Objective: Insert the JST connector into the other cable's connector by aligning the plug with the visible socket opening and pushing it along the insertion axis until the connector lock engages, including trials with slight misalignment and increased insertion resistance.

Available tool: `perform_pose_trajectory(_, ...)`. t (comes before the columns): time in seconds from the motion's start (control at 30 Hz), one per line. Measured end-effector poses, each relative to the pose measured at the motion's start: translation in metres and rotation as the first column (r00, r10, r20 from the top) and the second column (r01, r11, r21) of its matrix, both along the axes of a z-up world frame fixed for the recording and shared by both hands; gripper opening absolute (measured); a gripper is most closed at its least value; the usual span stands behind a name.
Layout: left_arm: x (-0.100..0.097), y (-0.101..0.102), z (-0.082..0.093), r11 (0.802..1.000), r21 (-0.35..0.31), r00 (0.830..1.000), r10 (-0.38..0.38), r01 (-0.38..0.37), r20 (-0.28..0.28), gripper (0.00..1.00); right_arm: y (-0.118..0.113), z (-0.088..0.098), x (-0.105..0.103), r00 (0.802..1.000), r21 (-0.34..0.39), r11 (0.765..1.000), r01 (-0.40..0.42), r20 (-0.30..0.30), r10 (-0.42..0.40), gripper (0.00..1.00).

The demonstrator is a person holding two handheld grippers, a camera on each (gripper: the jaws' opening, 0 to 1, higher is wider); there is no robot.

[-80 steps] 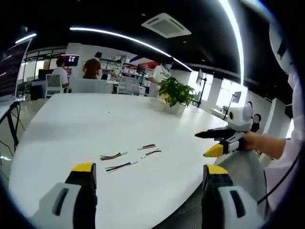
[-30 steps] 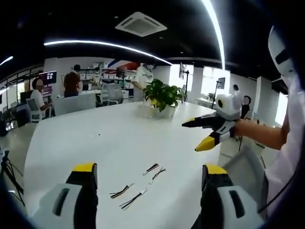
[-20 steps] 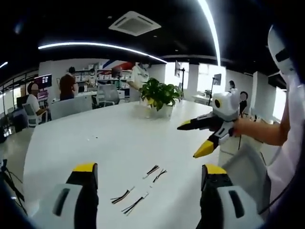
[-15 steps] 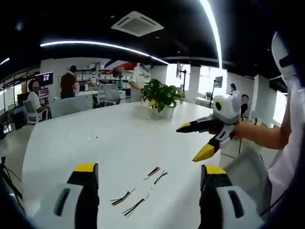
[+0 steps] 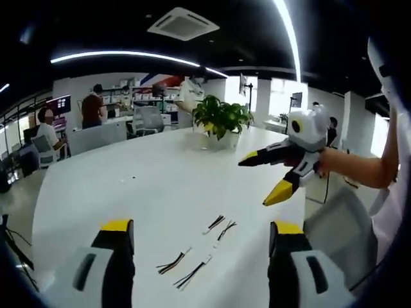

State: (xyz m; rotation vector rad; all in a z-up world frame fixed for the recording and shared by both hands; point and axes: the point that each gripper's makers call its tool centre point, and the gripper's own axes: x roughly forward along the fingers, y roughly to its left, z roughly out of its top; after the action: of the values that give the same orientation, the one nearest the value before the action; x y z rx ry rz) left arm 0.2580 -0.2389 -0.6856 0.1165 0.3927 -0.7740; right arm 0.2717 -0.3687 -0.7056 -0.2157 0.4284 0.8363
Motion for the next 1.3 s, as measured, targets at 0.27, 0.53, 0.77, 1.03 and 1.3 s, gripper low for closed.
perform_pose_trajectory(0.27, 0.008, 0.003, -0.016, 1.0, -0.008, 0.999, 0.025, -0.025, -0.041, 0.84, 0.001, -0.007, 0.007, 1.0, -0.006, 1.0, -0.003, -0.03, 0.003, 0.75)
perform_pose_trajectory(0.53, 0.013, 0.004, -0.031, 0.999, -0.003, 0.997, 0.035, -0.035, -0.071, 0.83, 0.005, -0.022, 0.006, 0.995, -0.025, 0.999, -0.035, -0.09, 0.033, 0.72)
perform_pose_trajectory(0.77, 0.018, 0.002, -0.04, 1.0, 0.012, 0.997, 0.026, -0.025, -0.078, 0.83, 0.005, -0.028, 0.009, 0.994, -0.042, 0.998, -0.045, -0.101, 0.04, 0.72)
perform_pose_trajectory(1.03, 0.019, 0.004, -0.051, 1.0, 0.022, 0.996, 0.017, -0.015, -0.086, 0.83, 0.008, -0.037, 0.01, 0.992, -0.057, 0.996, -0.065, -0.111, 0.058, 0.72)
perform_pose_trajectory(1.3, 0.019, 0.015, -0.057, 0.999, 0.032, 0.996, 0.04, -0.037, -0.084, 0.82, 0.006, -0.043, 0.017, 0.992, -0.065, 0.996, -0.067, -0.109, 0.059, 0.71)
